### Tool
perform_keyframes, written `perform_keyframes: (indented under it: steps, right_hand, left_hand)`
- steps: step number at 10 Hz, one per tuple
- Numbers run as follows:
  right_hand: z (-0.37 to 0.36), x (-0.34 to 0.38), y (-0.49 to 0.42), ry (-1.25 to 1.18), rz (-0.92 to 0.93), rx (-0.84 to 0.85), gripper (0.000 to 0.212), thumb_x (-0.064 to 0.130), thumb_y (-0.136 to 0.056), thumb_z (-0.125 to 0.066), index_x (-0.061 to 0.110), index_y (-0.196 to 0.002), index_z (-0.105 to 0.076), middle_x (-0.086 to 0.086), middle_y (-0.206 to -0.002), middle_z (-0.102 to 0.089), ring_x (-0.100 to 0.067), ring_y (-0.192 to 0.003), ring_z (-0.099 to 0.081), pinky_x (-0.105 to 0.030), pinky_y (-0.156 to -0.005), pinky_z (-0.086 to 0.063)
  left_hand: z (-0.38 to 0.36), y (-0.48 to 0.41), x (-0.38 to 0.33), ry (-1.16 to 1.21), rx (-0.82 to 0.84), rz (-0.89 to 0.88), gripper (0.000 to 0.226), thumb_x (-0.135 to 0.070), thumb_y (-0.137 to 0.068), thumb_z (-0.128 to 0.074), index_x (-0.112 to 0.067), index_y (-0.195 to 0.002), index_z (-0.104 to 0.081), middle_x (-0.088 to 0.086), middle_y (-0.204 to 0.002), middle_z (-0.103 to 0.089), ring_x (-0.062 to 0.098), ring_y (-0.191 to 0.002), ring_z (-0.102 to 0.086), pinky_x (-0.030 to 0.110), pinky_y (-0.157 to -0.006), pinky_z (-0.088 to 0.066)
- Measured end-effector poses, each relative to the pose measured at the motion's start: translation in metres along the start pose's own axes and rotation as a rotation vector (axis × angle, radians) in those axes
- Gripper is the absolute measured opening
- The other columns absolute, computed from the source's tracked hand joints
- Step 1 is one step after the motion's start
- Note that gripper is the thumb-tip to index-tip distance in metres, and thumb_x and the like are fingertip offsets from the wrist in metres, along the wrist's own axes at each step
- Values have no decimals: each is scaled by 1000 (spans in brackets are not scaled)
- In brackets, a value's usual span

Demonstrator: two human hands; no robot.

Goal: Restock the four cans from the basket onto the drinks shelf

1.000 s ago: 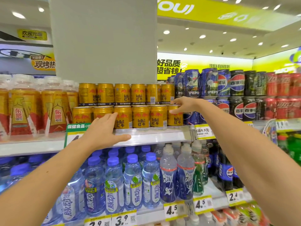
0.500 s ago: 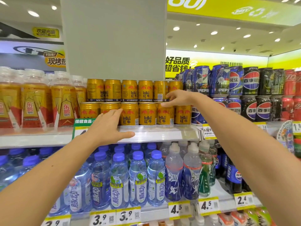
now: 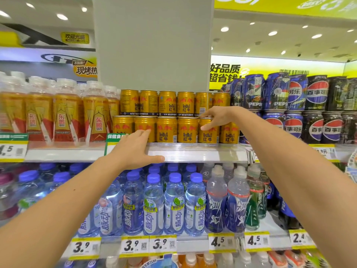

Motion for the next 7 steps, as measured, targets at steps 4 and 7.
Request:
perform_keyframes:
  steps: [4,7]
  right_hand:
    - [-3,64,31,100,186,-482,73,59,-85,-49,21,-145,-31,-9,-153,-32,-29,-141,-29,-54,-115,-21]
    - [-89,152,81,248,222,-218,72,62,-88,-40,20,-145,-32,-6,-152,-34,-29,-139,-32,-52,-114,-16]
  left_hand:
    - [-14,22,5,23,53,43,104,-68,-74,-55,-10,-150,-12,10,-157,-22,29,-143,-26,43,-117,-24]
    - [-13,73,29,-5,105,102,102,-63,-76,-58,-6,-149,-15,15,-156,-24,29,-143,-25,42,-114,-27]
Point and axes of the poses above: each hand's wrist, its own y-axis away from the middle knuckle, its own z-axis out of the back of the hand, x = y × z, the point moved 7 cm from there along -y, towards the middle knuckle
